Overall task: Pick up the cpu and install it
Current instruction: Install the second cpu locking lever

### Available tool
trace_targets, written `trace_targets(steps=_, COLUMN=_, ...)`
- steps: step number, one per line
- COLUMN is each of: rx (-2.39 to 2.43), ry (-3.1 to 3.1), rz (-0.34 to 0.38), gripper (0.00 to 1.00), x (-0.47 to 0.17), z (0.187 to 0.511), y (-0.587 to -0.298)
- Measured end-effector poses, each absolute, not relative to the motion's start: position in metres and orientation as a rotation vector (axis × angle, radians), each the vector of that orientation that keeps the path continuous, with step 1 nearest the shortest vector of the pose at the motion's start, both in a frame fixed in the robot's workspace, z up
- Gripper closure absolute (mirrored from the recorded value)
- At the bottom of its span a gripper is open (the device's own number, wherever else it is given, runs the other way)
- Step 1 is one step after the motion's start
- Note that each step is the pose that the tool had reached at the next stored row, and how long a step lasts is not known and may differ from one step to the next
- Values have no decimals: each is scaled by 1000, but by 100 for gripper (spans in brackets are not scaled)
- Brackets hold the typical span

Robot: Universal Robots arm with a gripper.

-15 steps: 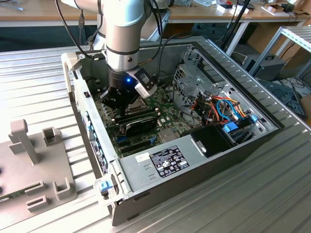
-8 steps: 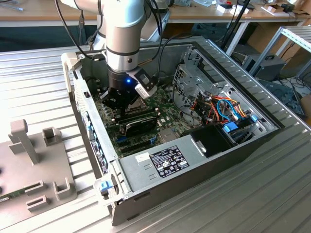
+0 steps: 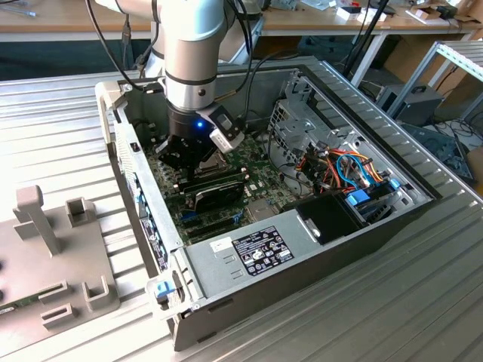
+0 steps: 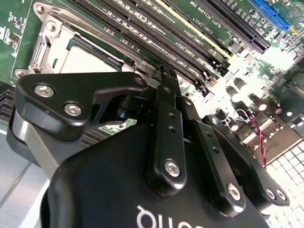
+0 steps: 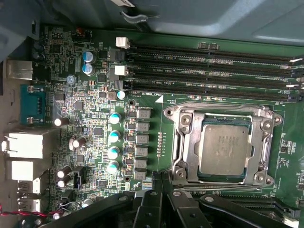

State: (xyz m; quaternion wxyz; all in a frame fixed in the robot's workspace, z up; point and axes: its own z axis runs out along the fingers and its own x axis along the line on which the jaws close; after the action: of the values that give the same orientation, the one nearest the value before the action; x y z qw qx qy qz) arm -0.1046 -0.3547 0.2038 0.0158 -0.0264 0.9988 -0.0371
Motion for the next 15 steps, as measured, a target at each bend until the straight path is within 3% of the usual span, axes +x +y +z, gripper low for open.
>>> trace_targets(steps=15, rx=-82, ry=3108, rz=-126, gripper=89, x=-104, z=217, y=-355)
